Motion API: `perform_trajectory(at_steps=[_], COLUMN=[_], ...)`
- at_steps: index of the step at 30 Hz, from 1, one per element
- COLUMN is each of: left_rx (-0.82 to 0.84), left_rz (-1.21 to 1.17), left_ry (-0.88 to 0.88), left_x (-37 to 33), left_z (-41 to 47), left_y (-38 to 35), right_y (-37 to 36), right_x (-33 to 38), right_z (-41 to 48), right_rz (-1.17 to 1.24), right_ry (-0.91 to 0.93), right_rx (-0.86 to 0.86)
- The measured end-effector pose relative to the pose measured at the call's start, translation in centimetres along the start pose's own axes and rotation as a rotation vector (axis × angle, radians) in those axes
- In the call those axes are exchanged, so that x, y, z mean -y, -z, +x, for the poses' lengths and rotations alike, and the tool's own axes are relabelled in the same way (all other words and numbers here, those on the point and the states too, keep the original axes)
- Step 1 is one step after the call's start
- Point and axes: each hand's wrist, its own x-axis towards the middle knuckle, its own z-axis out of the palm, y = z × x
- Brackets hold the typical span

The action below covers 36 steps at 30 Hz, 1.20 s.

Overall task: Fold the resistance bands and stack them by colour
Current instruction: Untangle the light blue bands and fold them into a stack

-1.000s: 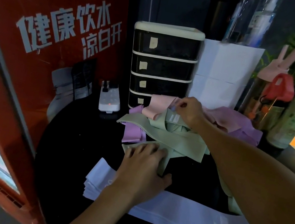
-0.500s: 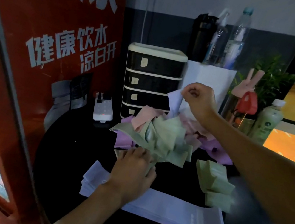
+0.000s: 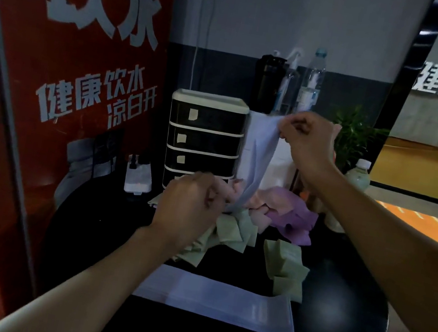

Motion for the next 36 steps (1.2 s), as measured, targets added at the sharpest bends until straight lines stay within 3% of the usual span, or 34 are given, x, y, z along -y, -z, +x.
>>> perform_trajectory(at_steps=[6, 10, 15, 19, 24, 27, 31, 36], left_rx=[-0.05, -0.063, -0.135, -0.127, -0.154, -0.048, 0.004, -0.044], left_rz=[-0.457, -0.557, -0.721, -0.72, -0.651, -0.703, -0.886, -0.848], left_ry=[0.156, 0.083, 0.217, 0.212, 0.175, 0.116, 0.217, 0.219], left_x=[-3.8, -5.7, -6.2, -6.3, -6.4, -6.9, -7.4, -6.6], left_z=[5.8, 7.0, 6.7, 6.5, 6.5, 6.3, 6.4, 6.3], left_y=[1.6, 2.4, 2.5, 2.9, 3.4, 4.0, 4.7, 4.9], right_y=[1.1, 1.8, 2.7, 2.8, 2.4, 2.3, 1.8, 1.7], right_x=[3.3, 4.3, 4.7, 5.0, 5.9, 6.5, 7.3, 7.9], right_z=[-1.9, -3.2, -4.0, -4.5, -4.7, -4.8, -5.2, -5.6], right_rz=[0.056, 0.082, 0.126, 0.061, 0.053, 0.09, 0.157, 0.219], right_ry=[0.006, -0.004, -0.091, -0.116, -0.078, -0.085, -0.116, -0.109], right_rx=[0.06, 0.096, 0.13, 0.257, 0.181, 0.178, 0.284, 0.349])
